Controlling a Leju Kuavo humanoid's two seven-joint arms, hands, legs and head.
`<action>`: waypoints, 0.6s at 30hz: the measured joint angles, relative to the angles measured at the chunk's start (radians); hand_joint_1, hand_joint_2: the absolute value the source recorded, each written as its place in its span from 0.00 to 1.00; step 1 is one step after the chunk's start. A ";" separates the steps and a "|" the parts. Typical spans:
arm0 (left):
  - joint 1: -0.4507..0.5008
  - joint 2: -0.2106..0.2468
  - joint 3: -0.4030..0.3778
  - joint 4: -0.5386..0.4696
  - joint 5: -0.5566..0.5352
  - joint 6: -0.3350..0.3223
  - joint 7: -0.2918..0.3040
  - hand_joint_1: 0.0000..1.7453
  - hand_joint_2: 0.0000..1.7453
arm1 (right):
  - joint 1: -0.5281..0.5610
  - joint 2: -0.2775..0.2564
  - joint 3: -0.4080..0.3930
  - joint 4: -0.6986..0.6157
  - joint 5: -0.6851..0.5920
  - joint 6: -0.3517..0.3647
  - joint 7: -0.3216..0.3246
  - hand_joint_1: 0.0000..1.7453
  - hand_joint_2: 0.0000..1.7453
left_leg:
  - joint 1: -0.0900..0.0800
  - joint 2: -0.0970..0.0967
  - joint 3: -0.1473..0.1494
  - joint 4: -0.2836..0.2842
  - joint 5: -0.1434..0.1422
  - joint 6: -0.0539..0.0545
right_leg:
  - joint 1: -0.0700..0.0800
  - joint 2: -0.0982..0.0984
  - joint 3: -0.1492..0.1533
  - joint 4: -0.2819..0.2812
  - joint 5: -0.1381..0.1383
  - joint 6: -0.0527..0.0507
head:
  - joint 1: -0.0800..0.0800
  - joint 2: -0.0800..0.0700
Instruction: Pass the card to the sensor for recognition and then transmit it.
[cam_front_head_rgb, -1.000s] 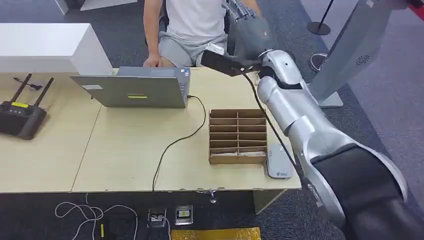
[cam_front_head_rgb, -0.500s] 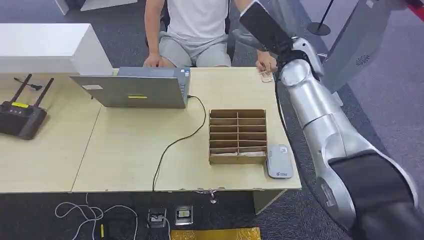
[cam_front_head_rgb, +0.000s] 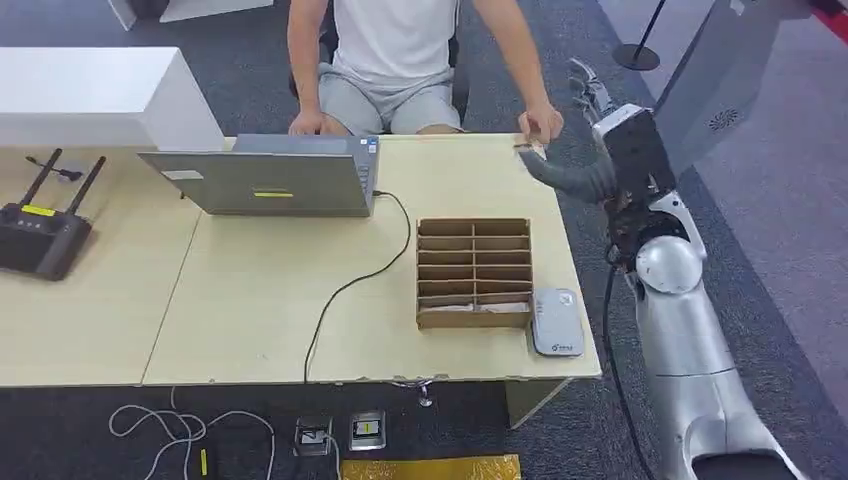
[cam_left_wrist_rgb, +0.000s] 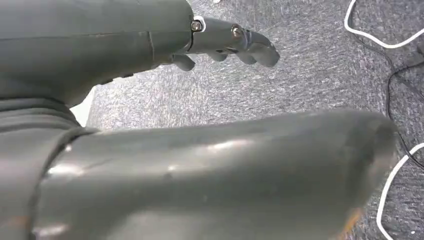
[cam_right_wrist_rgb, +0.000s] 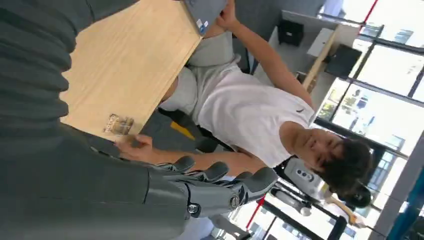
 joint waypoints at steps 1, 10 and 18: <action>0.000 0.000 0.000 0.000 0.000 -0.001 0.000 0.00 0.00 | 0.019 -0.008 -0.008 -0.039 -0.014 0.008 0.011 0.00 1.00 | 0.000 0.000 0.000 0.000 0.000 0.000 | 0.000 0.000 0.000 0.000 0.000 0.000 | -0.001 0.000; -0.001 0.003 0.001 0.000 -0.002 -0.005 0.000 0.00 0.00 | 0.133 -0.054 -0.048 -0.264 -0.053 0.058 0.057 0.00 1.00 | 0.000 0.001 0.000 0.000 0.000 0.000 | 0.000 0.000 0.000 0.000 0.000 0.000 | 0.000 0.000; -0.002 0.003 0.001 0.000 0.001 -0.006 0.000 0.00 0.00 | 0.192 -0.081 -0.053 -0.329 -0.012 0.091 0.081 0.00 1.00 | 0.000 0.001 0.000 0.000 0.000 0.000 | 0.000 0.001 0.000 0.000 0.000 0.000 | 0.000 0.000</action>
